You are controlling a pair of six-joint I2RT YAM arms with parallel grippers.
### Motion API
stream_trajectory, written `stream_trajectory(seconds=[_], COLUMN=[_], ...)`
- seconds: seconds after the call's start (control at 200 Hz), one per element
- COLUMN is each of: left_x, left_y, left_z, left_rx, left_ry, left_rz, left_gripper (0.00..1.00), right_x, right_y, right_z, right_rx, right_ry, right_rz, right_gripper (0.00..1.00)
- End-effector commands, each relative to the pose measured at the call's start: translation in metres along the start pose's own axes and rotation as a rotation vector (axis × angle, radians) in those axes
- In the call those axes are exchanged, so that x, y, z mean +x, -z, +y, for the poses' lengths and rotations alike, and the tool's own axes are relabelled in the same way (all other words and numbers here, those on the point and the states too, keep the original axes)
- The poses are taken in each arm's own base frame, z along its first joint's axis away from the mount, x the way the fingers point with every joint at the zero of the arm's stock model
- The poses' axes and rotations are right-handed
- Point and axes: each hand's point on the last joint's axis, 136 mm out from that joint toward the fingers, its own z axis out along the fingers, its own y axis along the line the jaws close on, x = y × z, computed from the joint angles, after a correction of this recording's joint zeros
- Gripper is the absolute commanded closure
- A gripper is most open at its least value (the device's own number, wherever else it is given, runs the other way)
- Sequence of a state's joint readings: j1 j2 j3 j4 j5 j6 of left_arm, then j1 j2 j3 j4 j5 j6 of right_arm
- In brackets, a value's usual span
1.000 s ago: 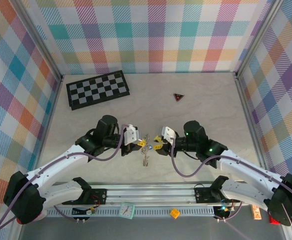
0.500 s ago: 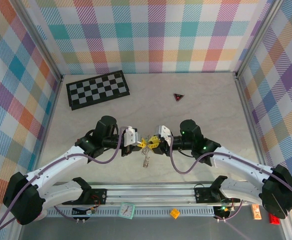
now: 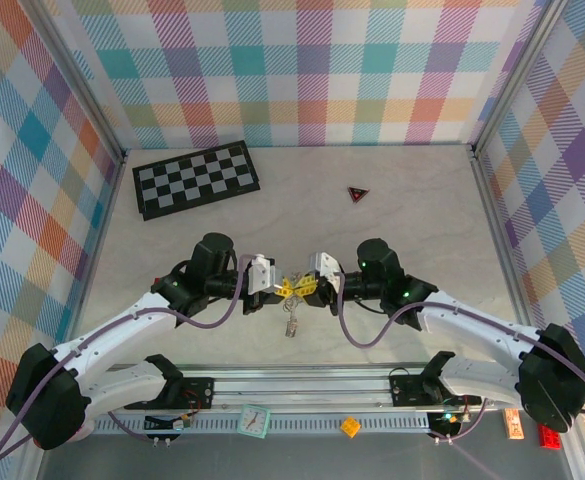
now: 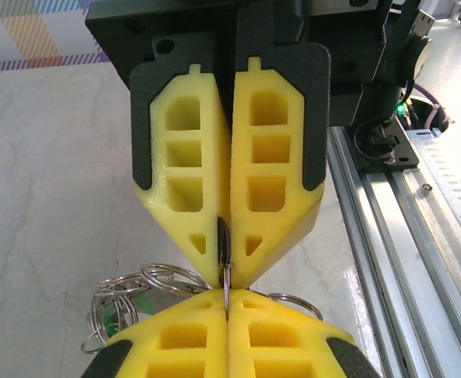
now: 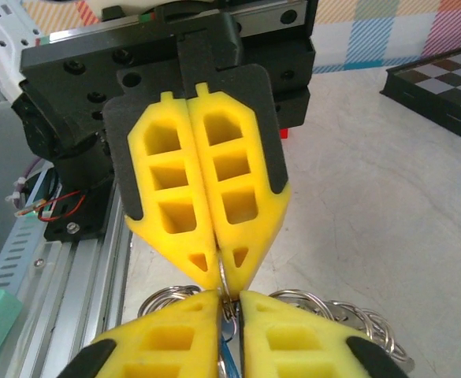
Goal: Put the keys on the keyring
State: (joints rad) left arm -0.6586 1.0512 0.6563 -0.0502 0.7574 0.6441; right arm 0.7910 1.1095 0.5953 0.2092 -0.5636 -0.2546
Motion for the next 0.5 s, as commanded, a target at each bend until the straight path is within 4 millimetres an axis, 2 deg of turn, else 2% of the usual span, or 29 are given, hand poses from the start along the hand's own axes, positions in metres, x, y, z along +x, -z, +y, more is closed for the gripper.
stream_trajectory(seconds=[0.0, 0.105, 0.295, 0.495], left_x=[-0.022, -0.017, -0.005, -0.002], left_y=[0.002, 0.002, 0.005, 0.005], left_z=[-0.007, -0.001, 0.009, 0.010], left_rx=[0.033, -0.002, -0.072, -0.066], left_ry=[-0.071, -0.054, -0.026, -0.025], left_rz=[-0.086, -0.057, 0.016, 0.060], left_gripper=[1.00, 1.00, 0.81, 0.83], right_x=[-0.013, -0.012, -0.007, -0.006], right_y=[-0.001, 0.000, 0.005, 0.007], right_z=[0.000, 0.000, 0.002, 0.002], right_rx=[-0.018, -0.017, -0.023, -0.044], right_ry=[0.063, 0.091, 0.137, 0.156], right_rz=[-0.032, -0.004, 0.075, 0.143], right_gripper=[0.98, 1.00, 1.00, 1.00])
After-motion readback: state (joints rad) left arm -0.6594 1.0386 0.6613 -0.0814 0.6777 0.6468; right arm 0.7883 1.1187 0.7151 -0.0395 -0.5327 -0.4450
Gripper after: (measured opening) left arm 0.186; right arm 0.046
